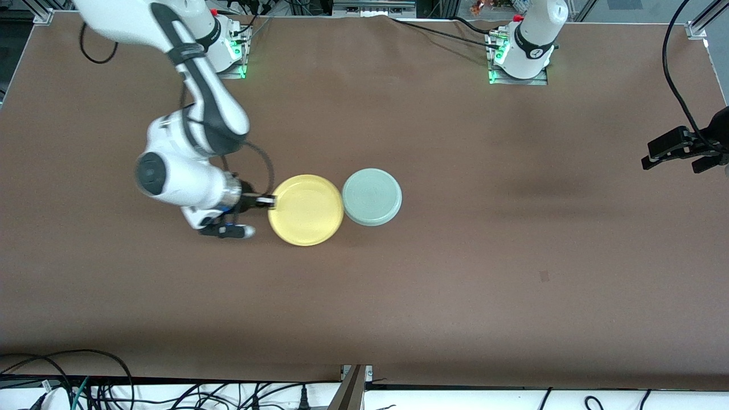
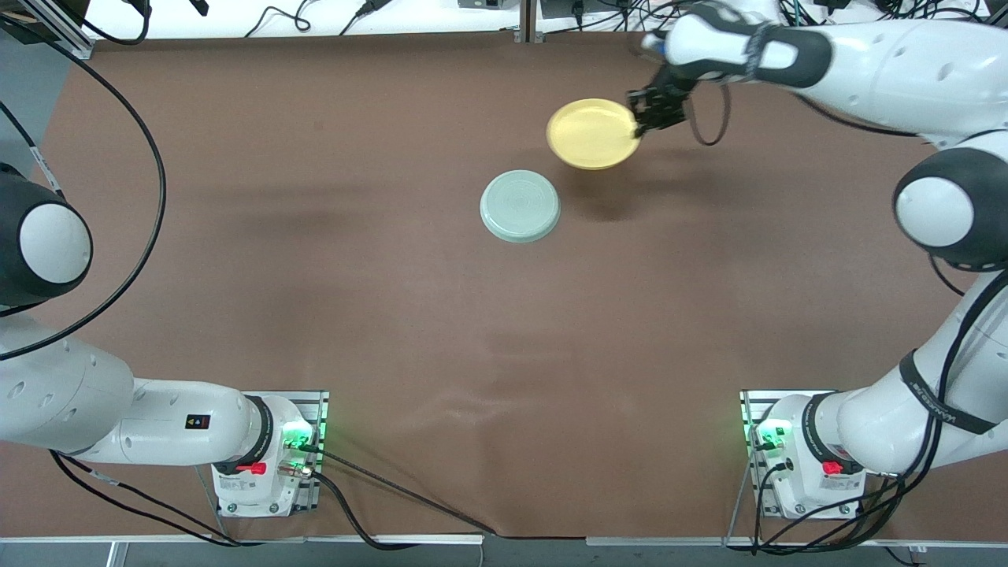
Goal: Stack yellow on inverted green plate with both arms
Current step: 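Close the right gripper on the yellow plate rim, then carry the yellow plate with the right gripper onto the green plate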
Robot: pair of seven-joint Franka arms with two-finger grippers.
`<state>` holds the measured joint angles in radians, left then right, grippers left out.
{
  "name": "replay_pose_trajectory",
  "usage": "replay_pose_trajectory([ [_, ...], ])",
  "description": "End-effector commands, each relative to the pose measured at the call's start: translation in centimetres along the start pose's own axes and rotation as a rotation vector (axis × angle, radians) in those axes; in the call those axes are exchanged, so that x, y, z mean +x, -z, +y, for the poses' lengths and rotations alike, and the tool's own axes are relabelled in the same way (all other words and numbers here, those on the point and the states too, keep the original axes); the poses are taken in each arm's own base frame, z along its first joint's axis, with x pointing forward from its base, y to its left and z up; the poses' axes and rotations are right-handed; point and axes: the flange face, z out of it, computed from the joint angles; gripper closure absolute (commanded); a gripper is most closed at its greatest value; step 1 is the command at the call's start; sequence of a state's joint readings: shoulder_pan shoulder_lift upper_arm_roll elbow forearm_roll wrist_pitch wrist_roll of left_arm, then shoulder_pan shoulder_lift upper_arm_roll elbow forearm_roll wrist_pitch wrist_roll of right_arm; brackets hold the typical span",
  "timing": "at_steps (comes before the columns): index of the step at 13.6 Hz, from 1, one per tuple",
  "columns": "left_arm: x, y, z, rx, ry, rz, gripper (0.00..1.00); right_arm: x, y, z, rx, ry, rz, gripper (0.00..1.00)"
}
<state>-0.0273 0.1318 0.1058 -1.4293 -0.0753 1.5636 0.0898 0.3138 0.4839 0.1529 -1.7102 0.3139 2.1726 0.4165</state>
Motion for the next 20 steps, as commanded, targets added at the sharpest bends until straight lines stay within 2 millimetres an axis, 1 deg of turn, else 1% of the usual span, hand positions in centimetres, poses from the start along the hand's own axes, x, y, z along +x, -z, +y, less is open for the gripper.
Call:
replay_pose_trajectory([
  [1,0.4,0.5,0.0,-0.011,0.0,0.005,0.0,-1.8,-2.2,-5.9,0.012,-0.069,0.015,1.0],
  [3,0.4,0.5,0.1,-0.011,-0.001,0.005,0.0,-4.1,-4.3,-8.3,0.001,-0.026,0.004,1.0],
  [5,0.4,0.5,0.1,-0.011,-0.001,0.005,0.0,-5.9,-7.5,-9.5,-0.027,-0.006,-0.012,1.0],
  [6,0.4,0.5,0.1,-0.009,0.0,0.005,0.0,-6.4,-8.8,-9.6,-0.048,0.017,0.009,1.0],
  [7,0.4,0.4,0.1,-0.011,0.0,0.003,0.0,-6.4,-10.0,-9.1,-0.061,0.022,0.022,1.0],
  [9,0.4,0.4,0.2,-0.011,-0.003,0.003,0.0,-7.3,-12.3,-7.8,-0.081,0.011,0.022,1.0],
  [10,0.5,0.2,0.2,-0.014,-0.002,0.0,0.0,-7.3,-12.6,-7.5,-0.078,0.013,0.032,1.0],
  [12,0.7,-0.3,0.2,-0.012,0.0,-0.008,0.0,-6.5,-12.5,-6.7,-0.09,0.011,0.048,1.0],
  [13,0.7,-0.3,0.3,-0.014,-0.002,-0.008,0.0,-6.6,-12.5,-6.9,-0.09,0.012,0.049,1.0],
  [14,0.7,-0.3,0.4,-0.012,-0.003,-0.008,0.0,-6.7,-12.6,-6.9,-0.089,0.003,0.046,0.73],
  [15,0.7,-0.3,0.3,-0.014,-0.002,-0.008,0.0,-6.6,-12.3,-7.0,-0.088,0.007,0.049,0.01],
  [16,0.7,-0.3,0.2,-0.013,0.0,-0.007,0.0,-6.1,-10.9,-7.0,-0.08,0.01,0.061,0.0],
  [17,0.7,-0.3,0.3,-0.014,-0.003,-0.008,0.0,-5.9,-8.3,-7.0,-0.079,0.006,0.071,0.0],
  [18,0.7,-0.3,0.2,-0.013,0.0,-0.007,0.0,-5.6,-5.3,-6.8,-0.093,-0.002,0.066,0.0],
  [19,0.7,-0.3,0.3,-0.014,-0.003,-0.008,0.0,-5.6,-1.7,-6.7,-0.105,-0.008,0.061,0.0],
  [20,0.7,-0.3,0.3,-0.014,-0.002,-0.008,0.0,-5.4,1.5,-5.9,-0.134,-0.012,0.069,0.0],
])
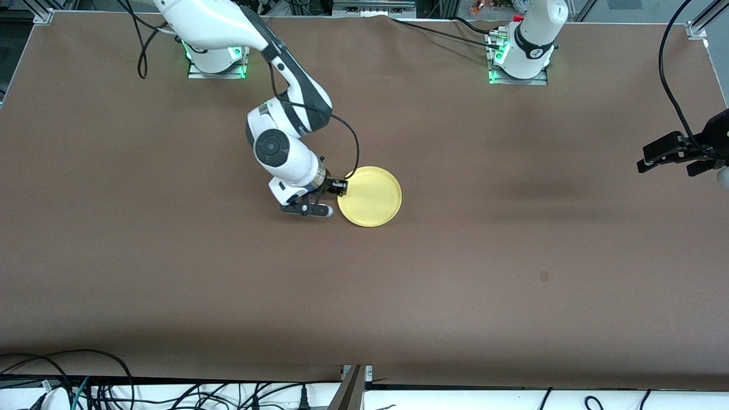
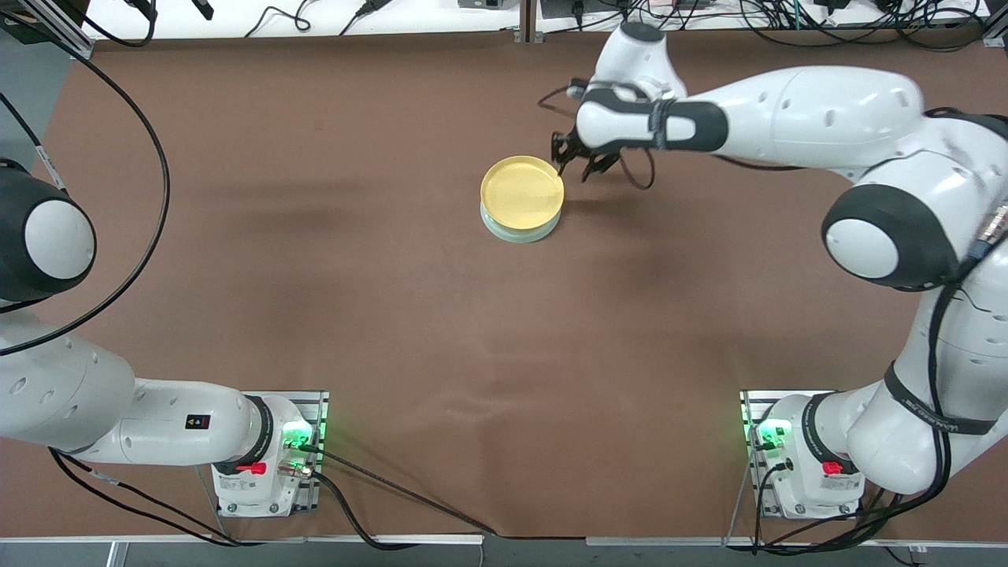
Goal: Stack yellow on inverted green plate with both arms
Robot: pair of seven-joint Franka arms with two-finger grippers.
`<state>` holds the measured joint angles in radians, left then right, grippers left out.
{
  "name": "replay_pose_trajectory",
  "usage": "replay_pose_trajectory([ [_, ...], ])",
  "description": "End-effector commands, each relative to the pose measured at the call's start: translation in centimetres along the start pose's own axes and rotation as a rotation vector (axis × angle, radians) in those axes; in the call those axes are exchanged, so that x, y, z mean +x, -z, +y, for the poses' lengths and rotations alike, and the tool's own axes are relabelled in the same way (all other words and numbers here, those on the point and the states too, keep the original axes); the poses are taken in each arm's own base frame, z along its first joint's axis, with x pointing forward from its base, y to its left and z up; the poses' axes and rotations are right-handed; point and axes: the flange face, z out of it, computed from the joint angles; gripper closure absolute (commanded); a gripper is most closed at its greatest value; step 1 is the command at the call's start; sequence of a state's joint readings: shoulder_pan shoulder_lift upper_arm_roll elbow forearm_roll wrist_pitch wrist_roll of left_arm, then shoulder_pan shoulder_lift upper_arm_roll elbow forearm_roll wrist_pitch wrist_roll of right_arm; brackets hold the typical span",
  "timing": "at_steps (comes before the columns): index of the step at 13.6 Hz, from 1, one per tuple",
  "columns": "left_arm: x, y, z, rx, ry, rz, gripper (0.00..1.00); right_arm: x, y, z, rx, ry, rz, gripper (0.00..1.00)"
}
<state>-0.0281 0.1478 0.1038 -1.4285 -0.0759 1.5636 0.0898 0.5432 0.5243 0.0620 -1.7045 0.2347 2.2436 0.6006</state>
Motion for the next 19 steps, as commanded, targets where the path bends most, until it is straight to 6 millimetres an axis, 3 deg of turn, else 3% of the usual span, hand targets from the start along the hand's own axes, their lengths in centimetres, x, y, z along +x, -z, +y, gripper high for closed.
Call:
replay_pose_trajectory([
  [1,0.3,0.6,0.2,-0.013,0.0,0.008,0.0,0.0,9.5,2.2,-0.082,0.014,0.049,0.0],
  [6,0.3,0.7,0.0,-0.01,0.001,0.008,0.0,4.8,20.5,8.8,-0.201,-0.052,0.147,0.0],
  [8,0.3,0.6,0.1,-0.01,-0.002,0.008,0.0,6.9,24.0,12.2,-0.211,-0.05,0.18,0.0],
  [10,0.3,0.6,0.1,-0.012,-0.002,0.008,0.0,8.4,25.5,16.9,-0.241,-0.052,0.147,0.0],
  [12,0.3,0.6,0.2,-0.012,-0.002,0.008,0.0,8.7,26.7,20.8,-0.277,-0.012,0.09,0.0],
  [14,0.3,0.6,0.2,-0.012,-0.003,0.008,0.0,7.9,30.8,24.5,-0.258,0.069,0.079,0.0],
  [15,0.3,0.6,0.2,-0.012,-0.003,0.008,0.0,6.8,32.4,25.7,-0.245,0.092,0.058,0.0],
  [18,0.3,0.7,0.1,-0.012,-0.002,0.008,0.0,5.1,32.6,27.6,-0.24,0.093,-0.071,0.0],
  [19,0.3,0.7,0.1,-0.012,0.0,0.008,0.0,4.4,34.3,28.1,-0.222,0.115,-0.037,0.0],
])
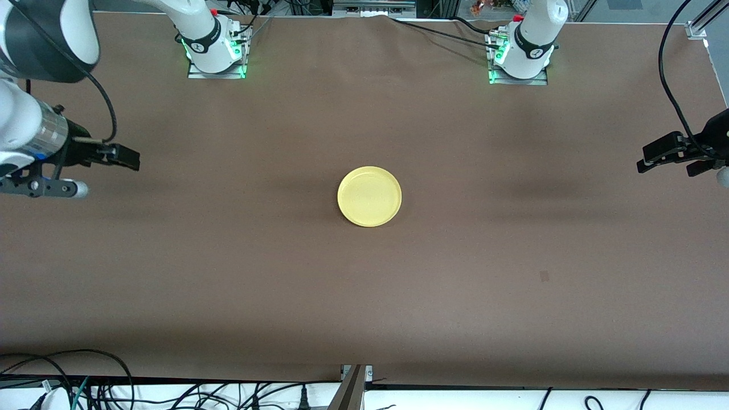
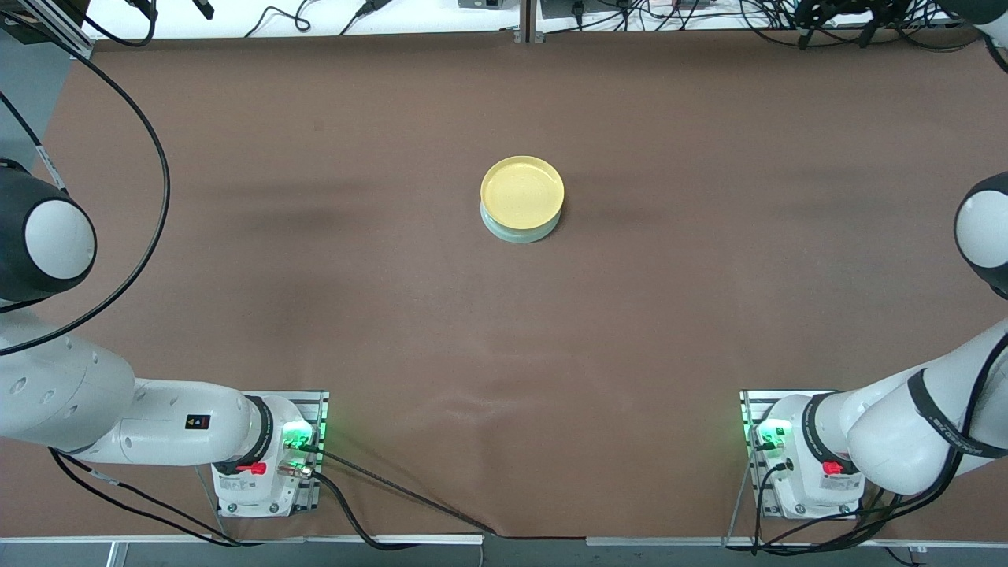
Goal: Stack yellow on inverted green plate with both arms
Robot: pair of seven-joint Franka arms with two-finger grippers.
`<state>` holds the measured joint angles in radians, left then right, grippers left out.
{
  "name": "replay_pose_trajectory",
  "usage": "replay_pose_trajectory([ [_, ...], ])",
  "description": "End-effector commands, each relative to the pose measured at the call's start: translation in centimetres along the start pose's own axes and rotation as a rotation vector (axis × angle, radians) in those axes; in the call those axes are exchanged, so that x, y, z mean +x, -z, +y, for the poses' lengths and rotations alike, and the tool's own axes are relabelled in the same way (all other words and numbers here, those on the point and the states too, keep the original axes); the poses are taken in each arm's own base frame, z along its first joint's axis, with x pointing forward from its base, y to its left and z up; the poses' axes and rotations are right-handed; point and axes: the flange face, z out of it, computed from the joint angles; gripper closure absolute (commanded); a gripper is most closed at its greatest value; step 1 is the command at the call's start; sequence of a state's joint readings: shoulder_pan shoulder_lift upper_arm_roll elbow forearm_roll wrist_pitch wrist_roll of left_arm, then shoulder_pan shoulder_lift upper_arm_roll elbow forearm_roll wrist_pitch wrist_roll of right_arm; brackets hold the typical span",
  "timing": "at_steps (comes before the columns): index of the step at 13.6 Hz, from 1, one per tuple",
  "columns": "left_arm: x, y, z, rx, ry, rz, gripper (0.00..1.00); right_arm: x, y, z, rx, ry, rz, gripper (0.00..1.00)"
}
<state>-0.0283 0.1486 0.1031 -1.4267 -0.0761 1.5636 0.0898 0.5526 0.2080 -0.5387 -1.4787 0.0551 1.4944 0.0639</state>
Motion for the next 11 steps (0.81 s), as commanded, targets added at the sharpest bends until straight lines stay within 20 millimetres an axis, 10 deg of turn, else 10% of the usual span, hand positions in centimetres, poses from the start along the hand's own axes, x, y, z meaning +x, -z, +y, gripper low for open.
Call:
replay_pose_trajectory([
  [1,0.2,0.6,0.0,-0.013,-0.001,0.007,0.0,-1.7,1.1,1.2,0.037,0.049,0.003,0.0],
  [5,0.2,0.6,0.0,-0.013,0.001,0.007,0.0,-3.6,0.3,2.1,0.024,0.074,0.012,0.0],
  [8,0.2,0.6,0.0,-0.015,0.002,0.007,0.0,-5.5,-0.4,6.6,0.067,0.008,0.036,0.0],
  [11,0.2,0.6,0.0,-0.015,0.002,0.007,0.0,-5.9,0.0,5.5,0.051,0.029,0.068,0.0],
])
